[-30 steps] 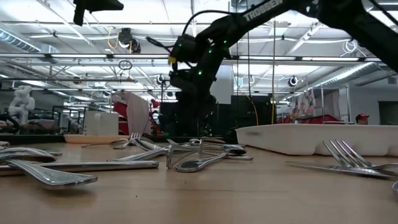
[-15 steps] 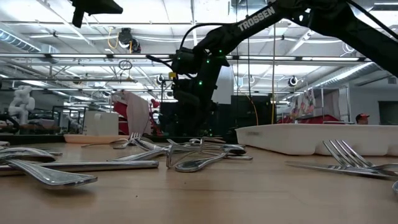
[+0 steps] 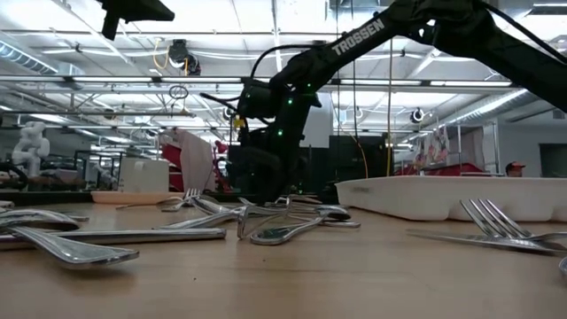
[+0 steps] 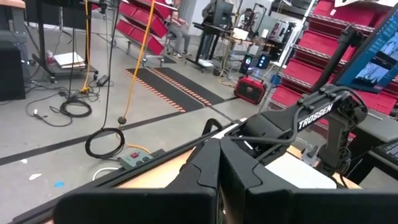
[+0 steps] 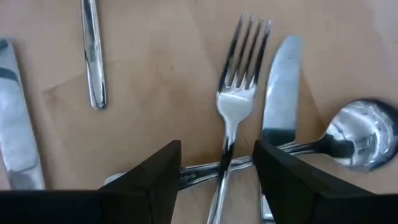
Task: Sort silverware
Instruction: Put the silver fork into the white silverware tray
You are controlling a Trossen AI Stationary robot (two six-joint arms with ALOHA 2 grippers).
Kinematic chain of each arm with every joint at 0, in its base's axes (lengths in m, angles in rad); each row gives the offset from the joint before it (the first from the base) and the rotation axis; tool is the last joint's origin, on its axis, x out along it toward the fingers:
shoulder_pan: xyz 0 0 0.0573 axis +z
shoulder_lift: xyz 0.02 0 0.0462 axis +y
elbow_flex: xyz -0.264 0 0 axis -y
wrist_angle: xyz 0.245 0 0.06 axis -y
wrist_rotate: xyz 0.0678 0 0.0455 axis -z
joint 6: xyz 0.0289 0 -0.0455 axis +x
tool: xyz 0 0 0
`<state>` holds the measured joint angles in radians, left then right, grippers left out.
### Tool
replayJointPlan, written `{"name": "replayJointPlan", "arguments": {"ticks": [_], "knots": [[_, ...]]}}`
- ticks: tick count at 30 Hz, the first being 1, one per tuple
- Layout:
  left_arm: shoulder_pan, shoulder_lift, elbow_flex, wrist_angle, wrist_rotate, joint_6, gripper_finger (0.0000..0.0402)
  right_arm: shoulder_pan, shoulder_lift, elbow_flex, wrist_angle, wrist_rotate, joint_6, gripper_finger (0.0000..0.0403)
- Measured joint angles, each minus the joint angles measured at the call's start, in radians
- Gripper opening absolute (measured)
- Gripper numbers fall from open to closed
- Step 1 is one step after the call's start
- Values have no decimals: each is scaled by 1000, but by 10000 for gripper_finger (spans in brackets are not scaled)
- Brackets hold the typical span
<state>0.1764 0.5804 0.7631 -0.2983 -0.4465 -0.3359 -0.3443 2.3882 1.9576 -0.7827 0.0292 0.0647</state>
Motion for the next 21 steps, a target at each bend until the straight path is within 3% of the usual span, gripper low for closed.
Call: {"name": "replayJointPlan", "arguments": {"ticks": [5, 13, 21], "knots": [[0, 0, 0, -1, 0, 1, 7, -1, 0, 0, -10, 5, 2, 153], [0, 0, 0, -3, 0, 1, 7, -2, -1, 0, -22, -1, 2, 12], [0, 0, 0, -3, 0, 1, 7, 0, -6, 0, -27, -6, 28, 2]]}}
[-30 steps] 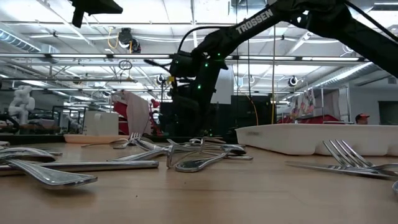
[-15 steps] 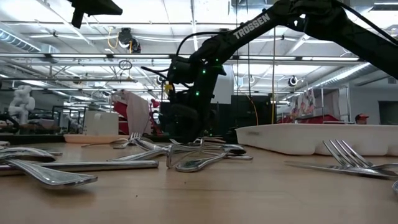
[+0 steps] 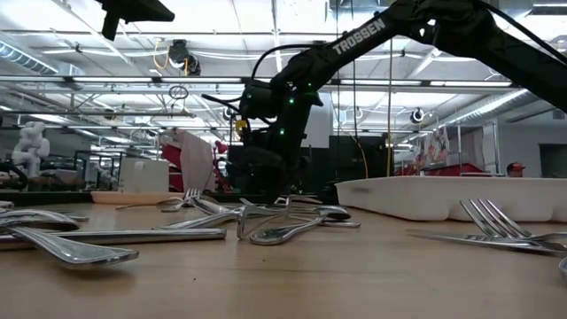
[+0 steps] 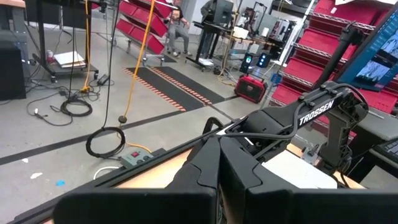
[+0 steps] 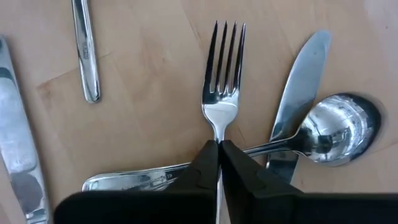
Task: Sort silverware
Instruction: Put the silver fork into the white silverware tray
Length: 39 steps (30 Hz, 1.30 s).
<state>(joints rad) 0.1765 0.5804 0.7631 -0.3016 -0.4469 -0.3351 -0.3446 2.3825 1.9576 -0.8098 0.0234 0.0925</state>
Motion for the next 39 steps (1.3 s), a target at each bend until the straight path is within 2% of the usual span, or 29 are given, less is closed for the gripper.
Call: {"name": "replayJointPlan", "arguments": {"ticks": [10, 17, 25, 29, 35, 39], "knots": [[0, 0, 0, 0, 0, 0, 7, 6, -6, 118, -102, -7, 7, 0], [0, 0, 0, 0, 0, 1, 7, -8, -7, 269, -265, -33, 84, 0], [0, 0, 0, 0, 0, 1, 7, -34, -4, 298, -240, -89, 6, 6], [0, 0, 0, -1, 0, 1, 7, -35, 7, 271, -242, -179, -49, 63], [0, 0, 1, -10, 0, 1, 7, -15, 55, 259, -241, -179, -81, 193], [0, 0, 1, -19, 0, 0, 7, -12, 104, 259, -234, -174, -79, 221]]}}
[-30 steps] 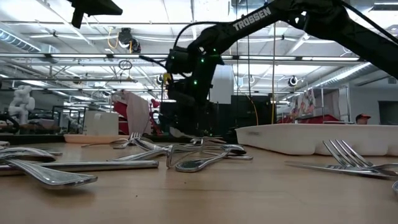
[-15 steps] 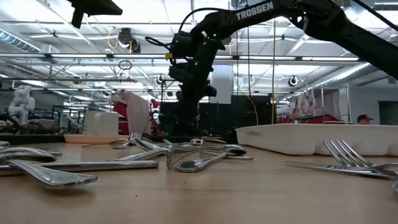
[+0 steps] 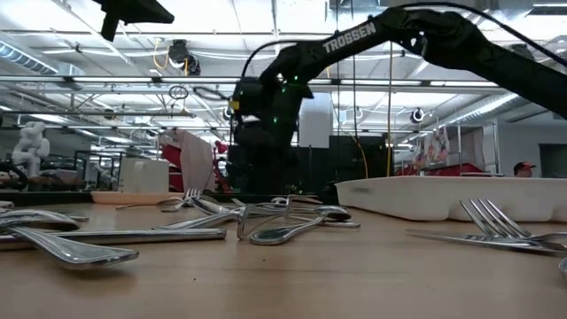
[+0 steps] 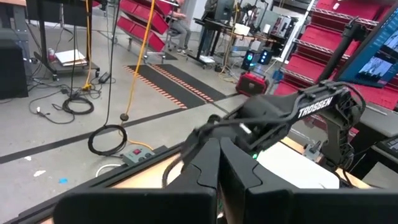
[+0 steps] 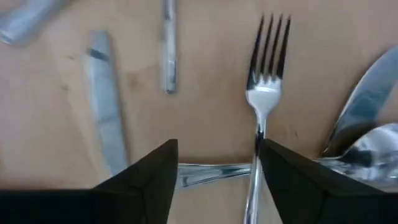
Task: Sort silverware
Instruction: Put the silver fork into the white silverware tray
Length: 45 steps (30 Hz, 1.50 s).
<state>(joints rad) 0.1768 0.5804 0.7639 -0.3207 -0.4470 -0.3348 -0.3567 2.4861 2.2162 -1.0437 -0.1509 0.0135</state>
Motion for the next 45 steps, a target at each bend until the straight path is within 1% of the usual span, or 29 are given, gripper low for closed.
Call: {"name": "replayJointPlan", "arguments": {"ticks": [1, 4, 8, 15, 18, 22, 24, 38, 45], "knots": [[0, 0, 0, -3, 0, 0, 7, -1, 10, 0, -1, 8, 0, 220], [0, 0, 0, -4, 0, 0, 7, 3, 18, 0, 2, 99, -14, 210], [0, 0, 0, -4, 0, 0, 7, 2, 19, 0, 3, 109, -18, 190], [0, 0, 0, -5, 0, 0, 7, 1, 20, 0, -34, 127, -54, 139], [0, 0, 0, -5, 0, 0, 7, 4, 20, 0, -42, 129, -56, 101], [0, 0, 0, -4, 0, 0, 7, 5, 20, 0, -42, 129, -54, 29], [0, 0, 0, -4, 0, 0, 7, 5, 20, 0, -41, 128, -48, 8], [0, 0, 0, -4, 0, -3, 7, 17, 12, 1, -81, 120, -21, 0], [0, 0, 0, -3, 0, -3, 7, 19, -41, 19, -94, 103, 6, 1]]}}
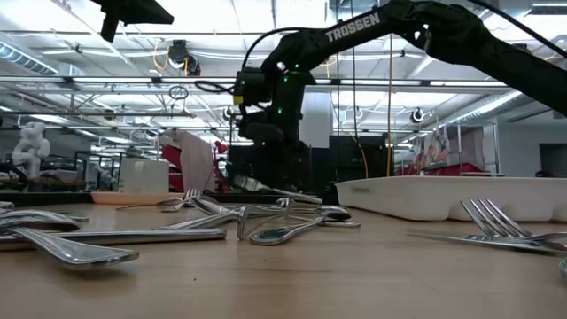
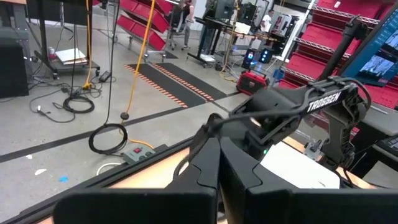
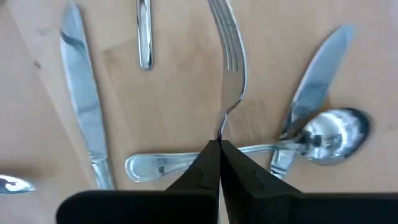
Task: Sort silverware
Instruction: Put the silver fork into the white silverware tray
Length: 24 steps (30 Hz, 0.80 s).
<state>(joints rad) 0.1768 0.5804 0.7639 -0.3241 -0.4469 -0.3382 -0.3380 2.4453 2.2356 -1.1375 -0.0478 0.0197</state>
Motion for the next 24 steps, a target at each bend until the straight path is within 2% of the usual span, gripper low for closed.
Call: {"name": "replayJointPlan", "arguments": {"ticks": [10, 16, 19, 24], "knots": [[0, 0, 0, 0, 0, -22, 7, -23, -126, 0, -61, -20, 82, 1], [0, 0, 0, -1, 0, -23, 7, -50, -146, 2, -52, -7, 47, 3], [0, 0, 0, -1, 1, -23, 7, -45, -123, 2, -103, -9, -28, 33], [0, 0, 0, -5, 1, -23, 7, -24, -71, 0, -116, -7, -69, 122]]}}
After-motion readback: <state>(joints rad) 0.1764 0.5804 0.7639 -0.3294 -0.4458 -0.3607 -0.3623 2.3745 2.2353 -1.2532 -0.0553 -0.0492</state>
